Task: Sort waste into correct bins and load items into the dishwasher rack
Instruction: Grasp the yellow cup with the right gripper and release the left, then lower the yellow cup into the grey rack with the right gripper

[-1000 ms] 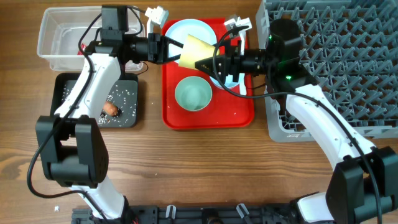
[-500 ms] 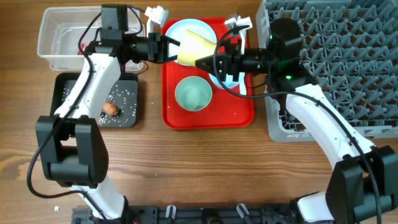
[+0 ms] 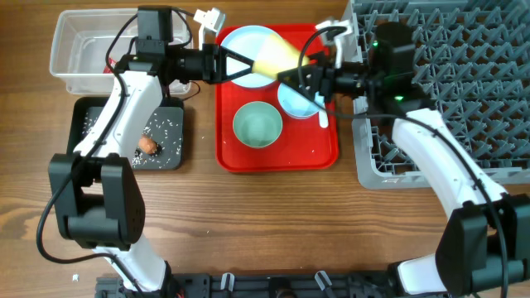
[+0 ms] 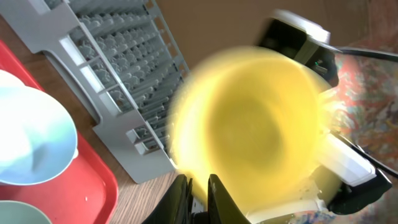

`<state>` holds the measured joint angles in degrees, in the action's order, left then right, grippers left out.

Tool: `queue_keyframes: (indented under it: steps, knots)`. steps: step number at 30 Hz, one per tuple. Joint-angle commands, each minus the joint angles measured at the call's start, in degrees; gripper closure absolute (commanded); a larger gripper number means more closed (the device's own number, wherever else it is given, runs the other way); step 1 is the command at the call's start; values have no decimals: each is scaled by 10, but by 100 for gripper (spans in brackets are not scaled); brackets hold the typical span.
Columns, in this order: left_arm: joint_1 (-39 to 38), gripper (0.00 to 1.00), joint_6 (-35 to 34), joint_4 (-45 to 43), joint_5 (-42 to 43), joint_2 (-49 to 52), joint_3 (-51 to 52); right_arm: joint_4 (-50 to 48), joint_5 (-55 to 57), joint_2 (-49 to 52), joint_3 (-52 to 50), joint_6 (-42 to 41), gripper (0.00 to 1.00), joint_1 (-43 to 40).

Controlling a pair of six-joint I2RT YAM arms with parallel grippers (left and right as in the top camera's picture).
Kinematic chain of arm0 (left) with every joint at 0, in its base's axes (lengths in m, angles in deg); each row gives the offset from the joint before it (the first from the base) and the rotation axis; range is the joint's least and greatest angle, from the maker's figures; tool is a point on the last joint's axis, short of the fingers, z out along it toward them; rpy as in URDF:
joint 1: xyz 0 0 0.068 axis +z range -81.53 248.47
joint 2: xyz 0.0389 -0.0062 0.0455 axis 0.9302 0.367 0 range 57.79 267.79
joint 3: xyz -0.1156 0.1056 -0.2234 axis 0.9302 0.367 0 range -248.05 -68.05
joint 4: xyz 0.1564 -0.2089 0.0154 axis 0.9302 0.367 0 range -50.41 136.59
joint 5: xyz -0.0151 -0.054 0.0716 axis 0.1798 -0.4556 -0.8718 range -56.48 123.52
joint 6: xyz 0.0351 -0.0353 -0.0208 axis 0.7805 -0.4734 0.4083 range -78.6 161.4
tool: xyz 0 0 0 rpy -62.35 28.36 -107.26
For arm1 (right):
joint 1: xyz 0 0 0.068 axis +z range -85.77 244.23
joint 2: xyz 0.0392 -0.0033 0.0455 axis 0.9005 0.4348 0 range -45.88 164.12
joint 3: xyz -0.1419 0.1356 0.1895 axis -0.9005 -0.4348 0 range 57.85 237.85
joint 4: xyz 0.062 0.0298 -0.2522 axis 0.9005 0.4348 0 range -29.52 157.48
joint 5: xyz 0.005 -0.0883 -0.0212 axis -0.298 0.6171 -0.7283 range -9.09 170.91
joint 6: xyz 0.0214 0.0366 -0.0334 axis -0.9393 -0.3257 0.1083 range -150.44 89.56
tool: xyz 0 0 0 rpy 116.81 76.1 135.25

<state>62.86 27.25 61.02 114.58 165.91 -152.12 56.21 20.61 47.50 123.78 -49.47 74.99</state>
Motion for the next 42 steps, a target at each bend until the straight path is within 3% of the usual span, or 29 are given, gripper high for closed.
queue_keyframes:
  steps: [1,9,16,22,29,42]
  knots:
    - [2,87,0,0,-47,-16,-8,43,85,8,7,41,44,-48]
    - [2,85,0,42,-235,-16,-8,179,139,-32,10,60,46,-99]
    - [2,85,0,102,-382,-16,-8,461,353,-108,98,86,49,-104]
    - [2,87,0,124,-424,-16,-8,686,504,-125,182,77,49,-104]
    - [2,88,0,145,-475,-16,-8,799,593,-99,182,46,49,-104]
    - [2,88,2,153,-488,-16,-8,875,608,-18,178,39,48,-108]
